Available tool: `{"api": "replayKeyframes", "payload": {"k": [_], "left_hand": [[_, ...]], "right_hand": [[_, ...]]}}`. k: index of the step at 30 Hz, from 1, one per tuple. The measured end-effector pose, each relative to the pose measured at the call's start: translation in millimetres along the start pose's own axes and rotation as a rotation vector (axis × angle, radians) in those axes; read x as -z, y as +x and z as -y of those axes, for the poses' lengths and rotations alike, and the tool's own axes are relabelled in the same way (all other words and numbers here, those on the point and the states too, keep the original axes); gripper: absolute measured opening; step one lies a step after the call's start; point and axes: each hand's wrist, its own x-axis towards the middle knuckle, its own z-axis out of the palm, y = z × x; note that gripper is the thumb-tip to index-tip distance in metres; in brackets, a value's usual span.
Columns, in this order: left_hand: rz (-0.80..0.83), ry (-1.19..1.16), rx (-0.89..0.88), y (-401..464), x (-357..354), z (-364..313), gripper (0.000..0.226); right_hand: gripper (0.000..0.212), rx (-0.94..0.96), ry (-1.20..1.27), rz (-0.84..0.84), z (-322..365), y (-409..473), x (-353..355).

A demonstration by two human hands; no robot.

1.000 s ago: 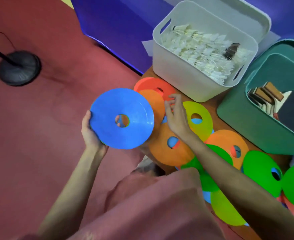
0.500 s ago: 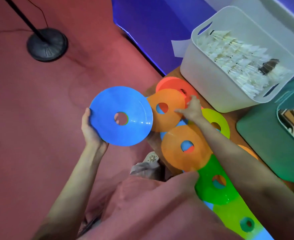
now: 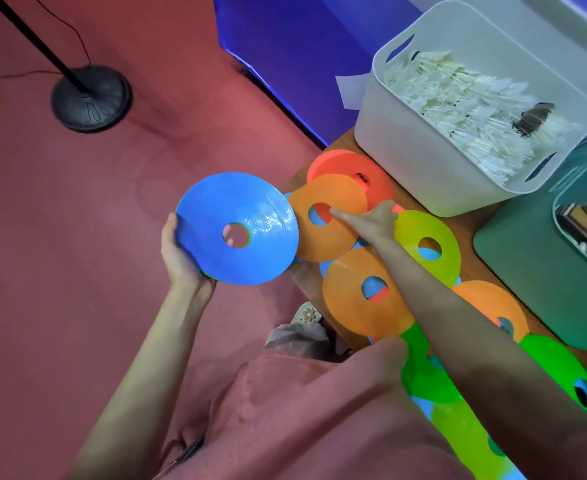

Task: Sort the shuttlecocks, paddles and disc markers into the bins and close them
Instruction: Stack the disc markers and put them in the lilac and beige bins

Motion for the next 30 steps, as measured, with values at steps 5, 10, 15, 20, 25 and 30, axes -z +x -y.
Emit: {"api": "replayKeyframes", "payload": {"k": [5, 10, 15, 20, 25, 30], "left_hand": [[0.011, 0.01, 0.028, 4, 3, 1, 0.033], [0.018, -0.005, 0.01, 4, 4, -4, 0.032], [0.038, 0.017, 0.059, 2, -9, -2, 0.033], [0.117, 0.097, 0.169, -9, -42, 15, 0.035], [0.204, 0.131, 0.289, -10, -71, 33, 0.039], [0.196, 0.126, 0.362, -8, -82, 48, 0.037]], "right_hand": [[0.109, -0.003, 0.022, 0.012, 4, 4, -1], [0.027, 0.133, 0.38, 0.191, 5, -6, 21], [0.025, 0.64, 0.464, 0.139, 24, -51, 70], [0.03, 1.209, 0.013, 0.028, 29, -106, 80], [0.042, 1.42, -0.453, 0.037, -1, -106, 58], [0.039, 1.305, -0.537, 0.162, -13, -101, 61]]}}
